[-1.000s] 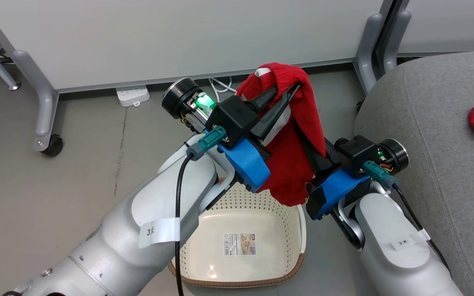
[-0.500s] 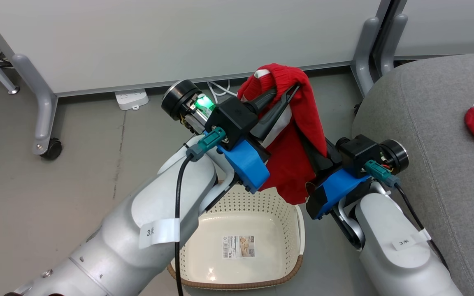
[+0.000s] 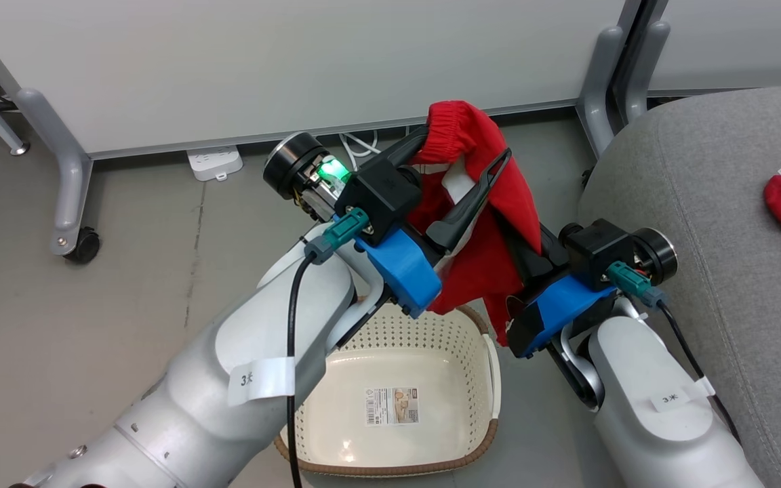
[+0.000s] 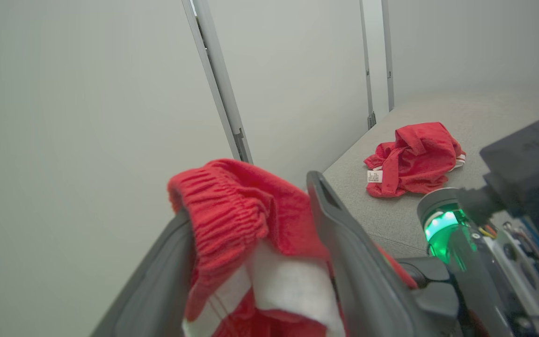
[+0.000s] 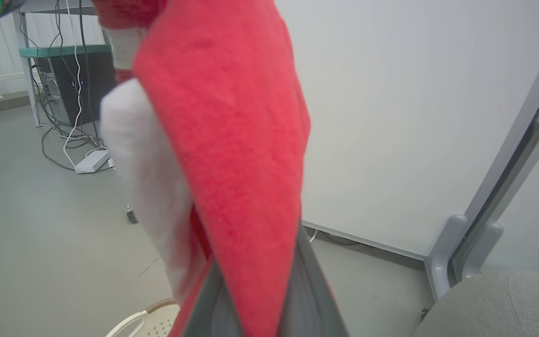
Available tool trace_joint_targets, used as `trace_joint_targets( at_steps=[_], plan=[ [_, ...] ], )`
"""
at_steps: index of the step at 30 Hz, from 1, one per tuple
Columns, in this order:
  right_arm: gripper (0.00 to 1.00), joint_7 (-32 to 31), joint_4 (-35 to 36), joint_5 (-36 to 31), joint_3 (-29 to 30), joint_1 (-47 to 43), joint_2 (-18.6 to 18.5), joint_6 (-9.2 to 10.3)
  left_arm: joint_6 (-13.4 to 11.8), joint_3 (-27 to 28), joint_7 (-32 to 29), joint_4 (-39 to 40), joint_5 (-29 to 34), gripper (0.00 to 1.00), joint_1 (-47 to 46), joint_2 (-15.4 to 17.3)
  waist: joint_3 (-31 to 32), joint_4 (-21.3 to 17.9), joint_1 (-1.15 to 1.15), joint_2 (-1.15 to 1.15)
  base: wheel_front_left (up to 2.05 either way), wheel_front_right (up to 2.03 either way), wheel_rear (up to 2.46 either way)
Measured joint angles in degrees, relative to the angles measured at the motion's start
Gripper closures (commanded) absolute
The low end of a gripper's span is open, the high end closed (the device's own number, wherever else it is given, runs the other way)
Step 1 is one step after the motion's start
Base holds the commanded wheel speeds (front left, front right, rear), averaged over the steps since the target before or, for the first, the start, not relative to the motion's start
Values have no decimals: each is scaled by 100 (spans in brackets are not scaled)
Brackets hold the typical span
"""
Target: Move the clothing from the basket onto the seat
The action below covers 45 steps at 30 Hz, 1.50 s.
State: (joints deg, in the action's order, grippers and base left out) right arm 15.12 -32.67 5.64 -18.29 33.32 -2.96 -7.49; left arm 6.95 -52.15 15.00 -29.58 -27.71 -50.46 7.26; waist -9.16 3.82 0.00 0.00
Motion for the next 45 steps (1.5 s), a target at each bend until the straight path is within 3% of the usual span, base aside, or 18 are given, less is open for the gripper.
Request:
trace_joint_targets(
  at_steps=[15, 45],
  plan=[
    [100, -1, 435, -37, 597, 6, -42, 0, -35, 11, 1, 22, 10, 0, 89, 116, -290, -365, 0, 0, 0, 0, 0],
    [100, 0, 1749, -113, 2414, -689, -101, 0, -41, -448, -125, 276, 125, 0, 210, 400, -1134, -2193, 0, 0, 0, 0, 0]
  ],
)
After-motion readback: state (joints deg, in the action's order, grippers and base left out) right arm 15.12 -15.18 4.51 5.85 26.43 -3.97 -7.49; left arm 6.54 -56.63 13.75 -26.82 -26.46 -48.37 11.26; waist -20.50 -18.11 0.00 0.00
